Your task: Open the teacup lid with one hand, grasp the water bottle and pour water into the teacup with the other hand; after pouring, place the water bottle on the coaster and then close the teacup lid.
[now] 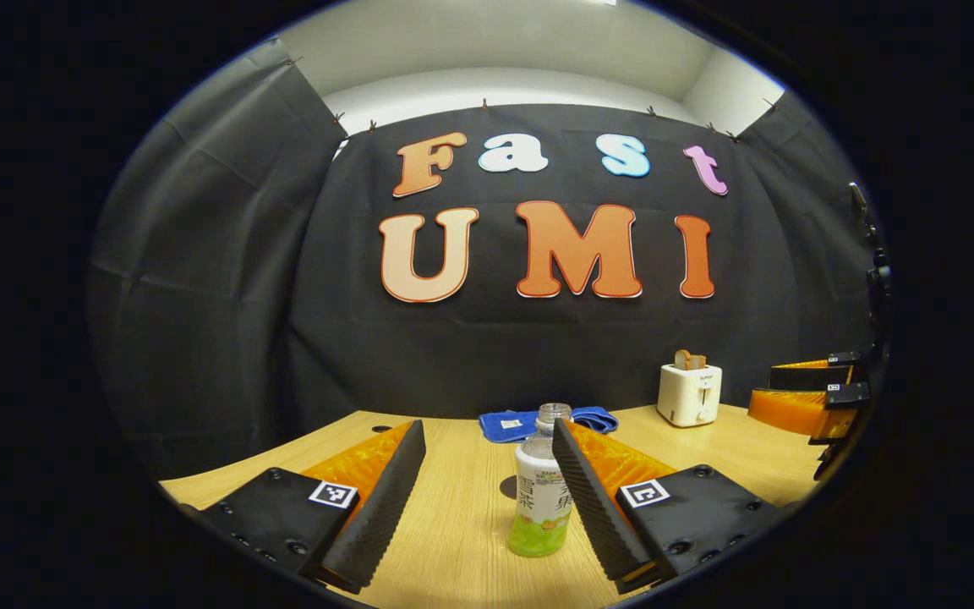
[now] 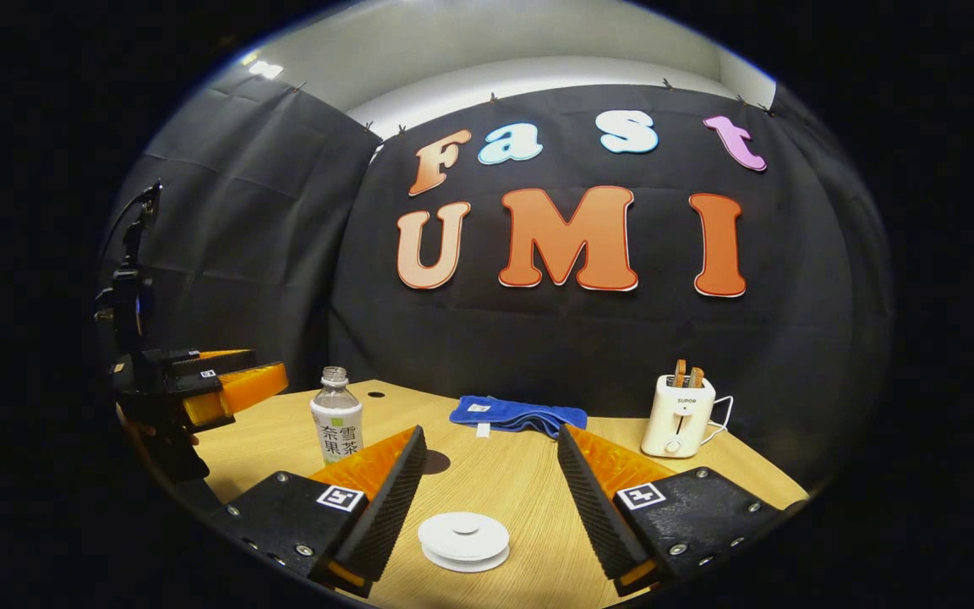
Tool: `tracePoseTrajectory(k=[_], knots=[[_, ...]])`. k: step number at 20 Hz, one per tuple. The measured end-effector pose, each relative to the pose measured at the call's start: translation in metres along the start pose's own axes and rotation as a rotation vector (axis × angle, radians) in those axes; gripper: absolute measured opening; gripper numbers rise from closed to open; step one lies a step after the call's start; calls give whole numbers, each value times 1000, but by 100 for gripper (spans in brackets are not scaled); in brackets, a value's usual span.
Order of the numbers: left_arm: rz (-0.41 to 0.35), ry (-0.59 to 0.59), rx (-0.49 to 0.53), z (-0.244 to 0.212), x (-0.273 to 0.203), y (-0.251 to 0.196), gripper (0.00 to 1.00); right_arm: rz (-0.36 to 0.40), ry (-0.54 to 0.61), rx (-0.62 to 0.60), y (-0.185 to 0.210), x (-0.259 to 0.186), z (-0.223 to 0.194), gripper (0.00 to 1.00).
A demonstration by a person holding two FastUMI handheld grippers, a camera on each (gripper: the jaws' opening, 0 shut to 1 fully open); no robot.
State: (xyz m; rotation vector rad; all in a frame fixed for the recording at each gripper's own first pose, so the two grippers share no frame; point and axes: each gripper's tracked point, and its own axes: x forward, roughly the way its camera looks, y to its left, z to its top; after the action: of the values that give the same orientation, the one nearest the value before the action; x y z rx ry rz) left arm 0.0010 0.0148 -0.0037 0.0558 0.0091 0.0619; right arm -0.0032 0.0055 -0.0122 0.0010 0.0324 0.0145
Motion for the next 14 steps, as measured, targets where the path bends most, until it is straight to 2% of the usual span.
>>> tracePoseTrajectory(k=[8, 9, 11, 14], knots=[[-12, 9, 21, -4, -1, -6, 96, 54, 60, 21, 18, 4, -25, 90], [-11, 12, 23, -5, -2, -6, 97, 61, 71, 21, 21, 6, -29, 84], [-6, 17, 28, -7, -4, -4, 96, 69, 103, 19, 24, 10, -40, 86], [-1, 20, 31, -8, -6, -2, 97, 75, 182, 15, 29, 15, -62, 77]])
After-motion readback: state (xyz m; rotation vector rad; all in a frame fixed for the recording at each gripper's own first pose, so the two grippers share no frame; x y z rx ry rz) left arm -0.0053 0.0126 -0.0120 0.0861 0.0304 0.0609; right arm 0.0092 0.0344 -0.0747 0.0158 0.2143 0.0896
